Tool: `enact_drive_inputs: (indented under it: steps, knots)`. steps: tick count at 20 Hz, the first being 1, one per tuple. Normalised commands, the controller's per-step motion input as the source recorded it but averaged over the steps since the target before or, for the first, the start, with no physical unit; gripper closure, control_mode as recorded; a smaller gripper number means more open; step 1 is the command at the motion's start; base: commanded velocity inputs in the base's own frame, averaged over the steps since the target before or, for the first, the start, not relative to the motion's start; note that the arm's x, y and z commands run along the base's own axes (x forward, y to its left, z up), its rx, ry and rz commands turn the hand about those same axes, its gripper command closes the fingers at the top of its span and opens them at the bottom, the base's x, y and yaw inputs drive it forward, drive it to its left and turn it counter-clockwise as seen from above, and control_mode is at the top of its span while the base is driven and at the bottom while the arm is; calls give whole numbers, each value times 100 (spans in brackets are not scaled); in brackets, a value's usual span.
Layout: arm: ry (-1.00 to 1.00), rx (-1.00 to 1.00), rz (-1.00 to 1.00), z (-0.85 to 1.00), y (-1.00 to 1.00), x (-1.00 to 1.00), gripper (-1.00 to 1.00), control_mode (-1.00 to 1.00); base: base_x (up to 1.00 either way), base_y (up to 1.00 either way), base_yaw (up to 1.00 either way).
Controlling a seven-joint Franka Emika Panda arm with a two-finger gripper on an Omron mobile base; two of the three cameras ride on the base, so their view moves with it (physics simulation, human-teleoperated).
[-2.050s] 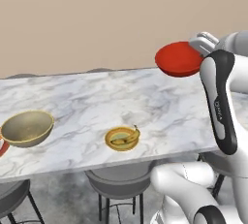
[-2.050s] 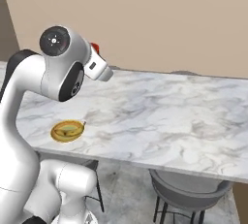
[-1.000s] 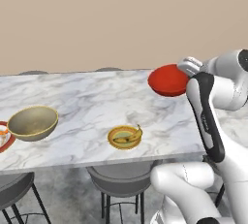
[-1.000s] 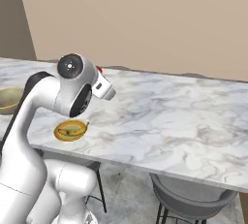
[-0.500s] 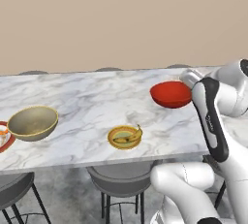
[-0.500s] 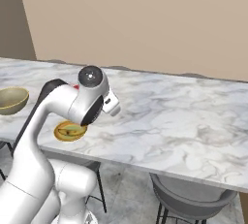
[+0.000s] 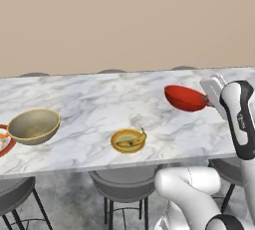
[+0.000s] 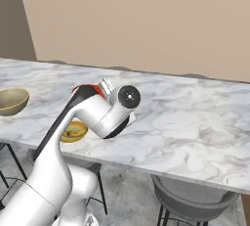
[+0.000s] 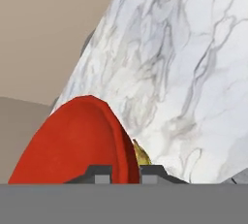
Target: Take the smaller bowl and place it next to the appetizer plate on the dining counter , and place the larger bowl next to the plate with cooked food.
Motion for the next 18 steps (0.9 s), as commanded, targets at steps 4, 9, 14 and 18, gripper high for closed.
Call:
enact_drive_inputs:
  steps: [4, 9, 14, 18]
  knots:
    - [-13, -19, 0, -29, 3, 0, 100, -100, 0, 0, 0]
    - [-15, -26, 0, -33, 13, 15, 100, -100, 0, 0, 0]
    - [-3, -11, 0, -16, 19, 21, 100, -100, 0, 0, 0]
    - [0, -3, 0, -16, 13, 23, 100, -100, 0, 0, 0]
